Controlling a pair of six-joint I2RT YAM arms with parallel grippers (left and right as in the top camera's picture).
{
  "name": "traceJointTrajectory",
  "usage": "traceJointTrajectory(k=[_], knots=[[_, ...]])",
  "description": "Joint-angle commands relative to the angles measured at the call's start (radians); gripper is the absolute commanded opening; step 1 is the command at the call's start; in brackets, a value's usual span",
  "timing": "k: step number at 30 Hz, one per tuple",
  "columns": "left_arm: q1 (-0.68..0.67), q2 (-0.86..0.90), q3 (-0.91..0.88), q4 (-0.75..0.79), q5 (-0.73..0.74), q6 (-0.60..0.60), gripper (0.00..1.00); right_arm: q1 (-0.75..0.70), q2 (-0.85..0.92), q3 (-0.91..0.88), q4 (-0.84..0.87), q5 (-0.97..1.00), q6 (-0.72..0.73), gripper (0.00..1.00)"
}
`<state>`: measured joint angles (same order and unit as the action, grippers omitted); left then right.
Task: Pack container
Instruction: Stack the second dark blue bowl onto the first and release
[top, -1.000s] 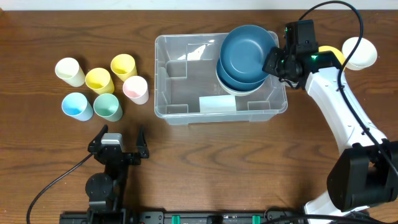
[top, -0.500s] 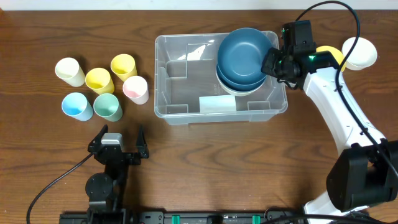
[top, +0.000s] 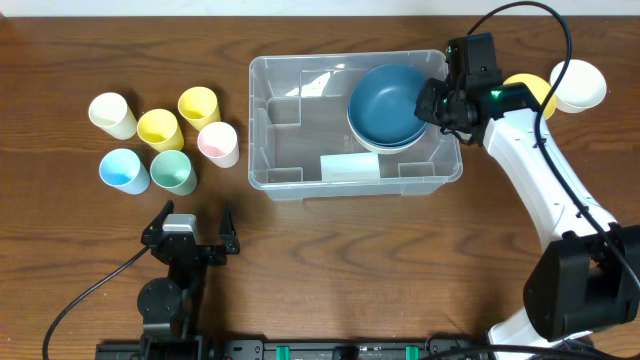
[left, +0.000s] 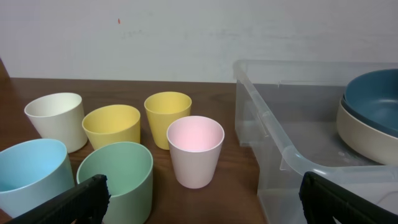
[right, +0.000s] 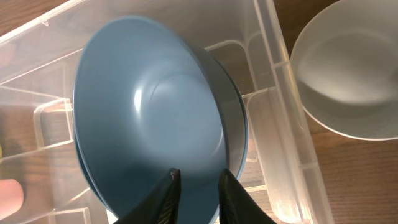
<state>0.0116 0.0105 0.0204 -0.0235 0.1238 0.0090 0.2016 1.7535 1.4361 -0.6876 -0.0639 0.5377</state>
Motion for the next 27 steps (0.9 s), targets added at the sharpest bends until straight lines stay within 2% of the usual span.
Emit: traceJointTrajectory(k=[1,3,27], knots=[[0.005,-0.004,-0.016,-0.036,0.014,0.017,0.98,0.009,0.000,0.007,-0.002,-0.007,-0.004,0.18],[0.005,-0.004,-0.016,-0.036,0.014,0.017,0.98,0.009,0.000,0.007,-0.004,-0.008,-0.004,0.14],[0.005,-0.004,-0.016,-0.036,0.014,0.017,0.98,0.009,0.095,0.007,-0.026,0.005,-0.011,0.06]])
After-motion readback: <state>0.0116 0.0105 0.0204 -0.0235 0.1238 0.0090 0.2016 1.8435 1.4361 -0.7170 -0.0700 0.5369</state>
